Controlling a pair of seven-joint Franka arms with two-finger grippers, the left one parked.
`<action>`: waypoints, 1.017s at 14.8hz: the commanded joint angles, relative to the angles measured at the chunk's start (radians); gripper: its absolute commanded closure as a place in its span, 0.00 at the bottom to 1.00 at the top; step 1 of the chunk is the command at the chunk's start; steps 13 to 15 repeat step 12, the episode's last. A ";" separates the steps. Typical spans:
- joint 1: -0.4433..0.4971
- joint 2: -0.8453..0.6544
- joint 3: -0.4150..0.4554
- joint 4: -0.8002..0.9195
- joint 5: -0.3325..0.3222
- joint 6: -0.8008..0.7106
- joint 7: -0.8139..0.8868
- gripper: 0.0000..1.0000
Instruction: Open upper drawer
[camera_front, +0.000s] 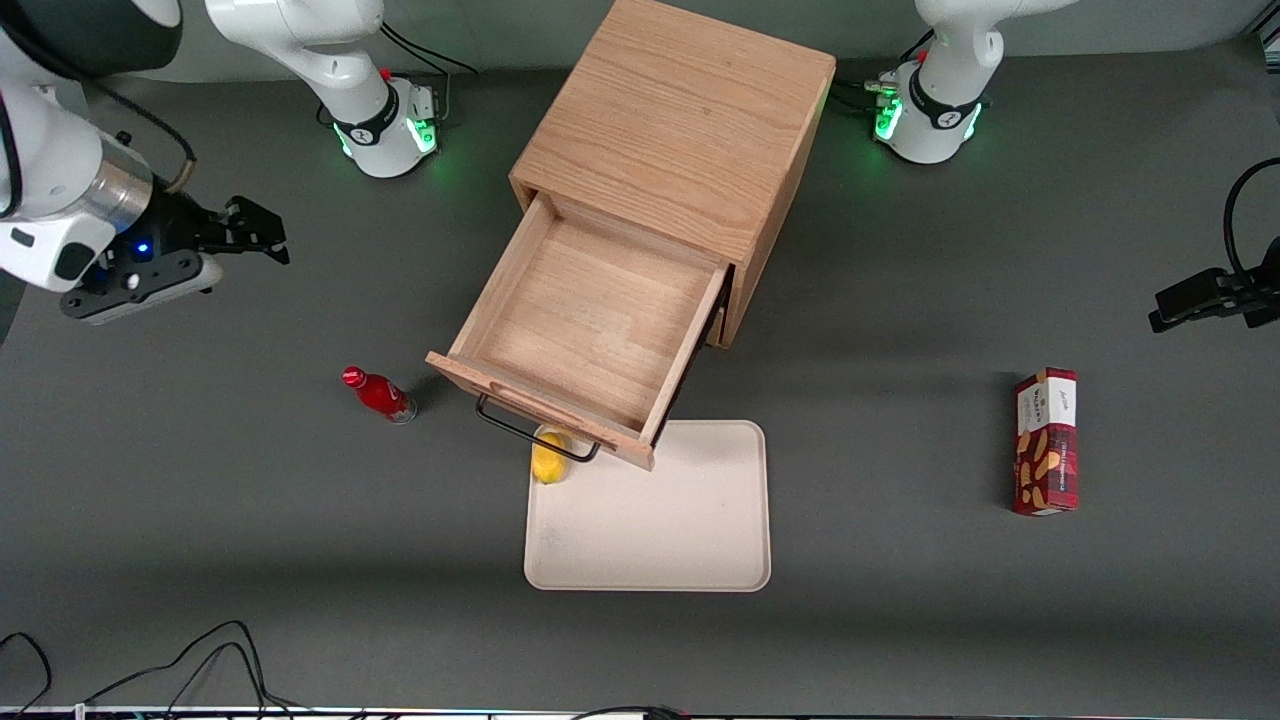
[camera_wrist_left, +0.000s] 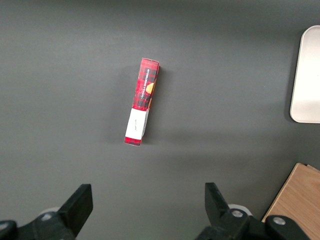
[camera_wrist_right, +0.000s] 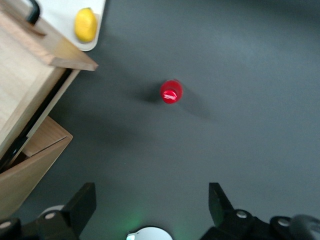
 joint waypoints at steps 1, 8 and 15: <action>-0.054 0.005 0.008 0.003 0.019 -0.004 0.058 0.02; -0.056 -0.006 0.020 0.025 -0.061 0.028 0.124 0.00; 0.116 -0.011 -0.145 0.039 -0.064 0.010 0.141 0.00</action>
